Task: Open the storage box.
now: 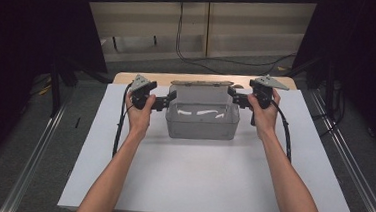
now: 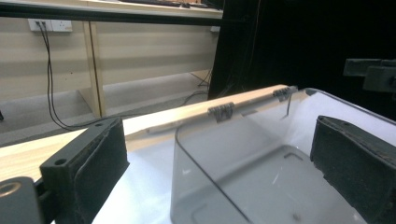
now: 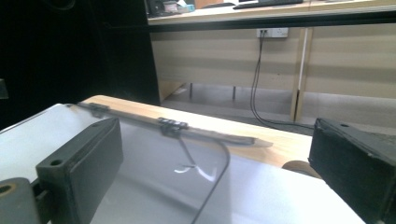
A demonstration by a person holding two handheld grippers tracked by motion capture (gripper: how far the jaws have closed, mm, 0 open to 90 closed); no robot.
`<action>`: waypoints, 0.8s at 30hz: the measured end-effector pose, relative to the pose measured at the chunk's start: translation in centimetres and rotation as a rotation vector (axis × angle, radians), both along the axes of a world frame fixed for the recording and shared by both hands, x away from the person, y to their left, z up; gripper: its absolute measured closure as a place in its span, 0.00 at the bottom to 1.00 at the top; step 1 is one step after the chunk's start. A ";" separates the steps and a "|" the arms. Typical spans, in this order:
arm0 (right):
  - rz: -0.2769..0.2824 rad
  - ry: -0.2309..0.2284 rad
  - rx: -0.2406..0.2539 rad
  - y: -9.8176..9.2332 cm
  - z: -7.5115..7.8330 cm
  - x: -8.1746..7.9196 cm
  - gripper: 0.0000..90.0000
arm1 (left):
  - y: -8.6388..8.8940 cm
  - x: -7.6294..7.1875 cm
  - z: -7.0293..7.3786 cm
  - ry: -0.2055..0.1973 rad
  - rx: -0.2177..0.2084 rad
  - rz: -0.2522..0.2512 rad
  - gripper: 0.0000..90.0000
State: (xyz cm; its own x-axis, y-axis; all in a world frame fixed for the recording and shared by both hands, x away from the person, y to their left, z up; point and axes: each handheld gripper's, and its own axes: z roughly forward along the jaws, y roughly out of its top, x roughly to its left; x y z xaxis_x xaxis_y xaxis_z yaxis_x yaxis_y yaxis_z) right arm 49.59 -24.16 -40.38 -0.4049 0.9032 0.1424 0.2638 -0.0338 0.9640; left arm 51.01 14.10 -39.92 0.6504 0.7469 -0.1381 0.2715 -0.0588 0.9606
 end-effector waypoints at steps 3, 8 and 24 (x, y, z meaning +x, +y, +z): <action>-0.005 -0.030 -0.008 0.1 0.3 -1.1 0.03 | 0.8 -0.7 0.2 -0.013 -0.007 0.013 0.04; 0.004 -0.049 -0.019 0.3 0.7 -2.5 0.03 | 2.0 -1.8 0.1 -0.014 0.006 0.035 0.04; -0.020 -0.092 -0.112 -1.5 0.6 -8.7 0.02 | 5.1 -7.7 -1.1 -0.057 0.042 0.072 0.04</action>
